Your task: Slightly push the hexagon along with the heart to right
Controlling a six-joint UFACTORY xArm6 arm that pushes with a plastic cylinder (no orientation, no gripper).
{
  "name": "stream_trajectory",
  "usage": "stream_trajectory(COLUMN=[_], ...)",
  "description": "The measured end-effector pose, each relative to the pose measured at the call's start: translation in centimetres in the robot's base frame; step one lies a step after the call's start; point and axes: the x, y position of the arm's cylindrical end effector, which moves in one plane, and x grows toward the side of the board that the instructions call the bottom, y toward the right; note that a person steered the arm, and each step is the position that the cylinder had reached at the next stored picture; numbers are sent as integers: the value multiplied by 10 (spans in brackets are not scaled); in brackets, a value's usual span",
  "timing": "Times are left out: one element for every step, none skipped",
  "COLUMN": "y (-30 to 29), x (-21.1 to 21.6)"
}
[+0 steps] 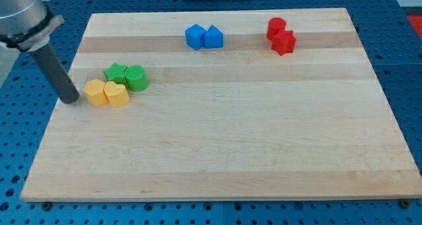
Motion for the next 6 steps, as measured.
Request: stream_trajectory(y=[23, 32, 22, 13, 10, -13], x=[0, 0, 0, 0, 4, 54])
